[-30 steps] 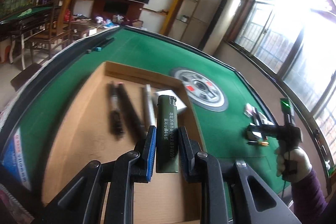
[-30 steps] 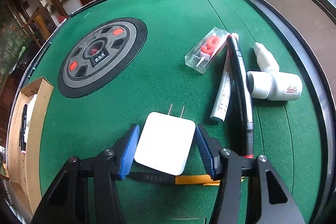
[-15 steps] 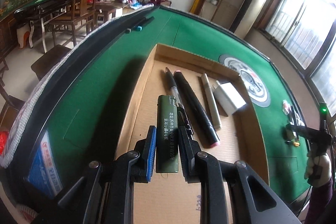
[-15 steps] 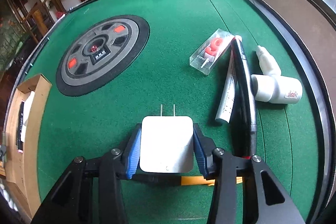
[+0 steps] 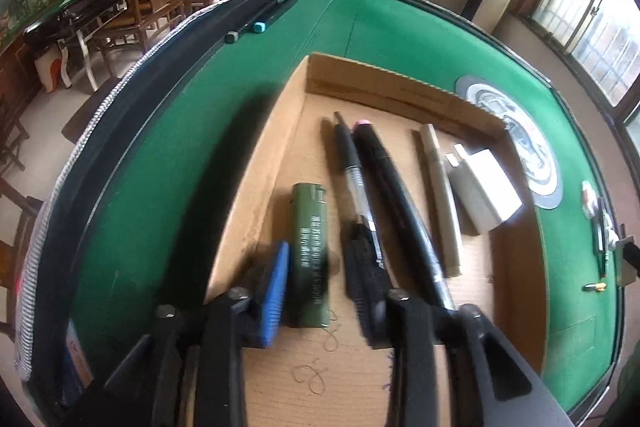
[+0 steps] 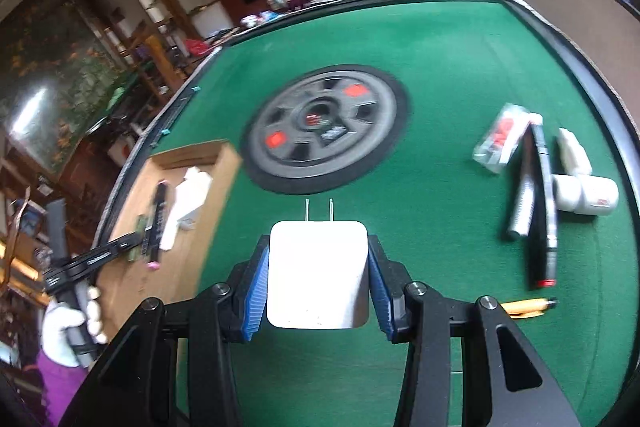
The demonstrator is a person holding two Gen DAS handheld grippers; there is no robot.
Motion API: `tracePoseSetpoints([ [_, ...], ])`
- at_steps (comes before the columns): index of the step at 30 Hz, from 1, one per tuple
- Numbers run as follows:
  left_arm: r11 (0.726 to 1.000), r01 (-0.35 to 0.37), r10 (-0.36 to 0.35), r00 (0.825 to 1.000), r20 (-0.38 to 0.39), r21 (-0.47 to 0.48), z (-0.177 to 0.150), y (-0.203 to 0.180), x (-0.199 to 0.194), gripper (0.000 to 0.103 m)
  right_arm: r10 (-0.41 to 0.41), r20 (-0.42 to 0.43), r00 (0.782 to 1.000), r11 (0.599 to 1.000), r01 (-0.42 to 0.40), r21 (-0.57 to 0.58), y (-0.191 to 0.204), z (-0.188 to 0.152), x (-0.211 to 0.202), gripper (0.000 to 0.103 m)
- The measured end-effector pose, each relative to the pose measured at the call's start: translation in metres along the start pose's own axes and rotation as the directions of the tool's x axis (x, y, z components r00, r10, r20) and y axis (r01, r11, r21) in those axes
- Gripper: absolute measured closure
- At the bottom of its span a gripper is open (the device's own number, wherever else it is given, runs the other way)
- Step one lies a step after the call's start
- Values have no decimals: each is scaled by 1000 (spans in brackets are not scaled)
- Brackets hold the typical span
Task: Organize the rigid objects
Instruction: 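Release the olive-green cylinder into the tray with left while right carries the power bank over it, then lower the white power bank into the tray and open the right tool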
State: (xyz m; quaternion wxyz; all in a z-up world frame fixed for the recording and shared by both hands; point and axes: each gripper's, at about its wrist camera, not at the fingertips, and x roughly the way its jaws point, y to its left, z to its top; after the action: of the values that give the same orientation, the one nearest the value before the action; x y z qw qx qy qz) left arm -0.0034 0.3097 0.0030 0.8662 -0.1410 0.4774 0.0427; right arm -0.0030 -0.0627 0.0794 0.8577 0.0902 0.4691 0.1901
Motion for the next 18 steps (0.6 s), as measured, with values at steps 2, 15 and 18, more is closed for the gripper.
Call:
tracePoseSetpoints([
  [2,997,57,-55,998,28,-57,-5,5,-10,42,59,-27,998,998,-60,-30,23,2,6,59],
  [15,983,150,-114,953,281,-109,-78,26,-108,27,86,-236,968,942,-156,-296,175,-20,92,59],
  [18,981,142,-101,957,272,-135,-85,42,-106,27,26,-263,964,936,-116,-333,188,-26,117,59],
])
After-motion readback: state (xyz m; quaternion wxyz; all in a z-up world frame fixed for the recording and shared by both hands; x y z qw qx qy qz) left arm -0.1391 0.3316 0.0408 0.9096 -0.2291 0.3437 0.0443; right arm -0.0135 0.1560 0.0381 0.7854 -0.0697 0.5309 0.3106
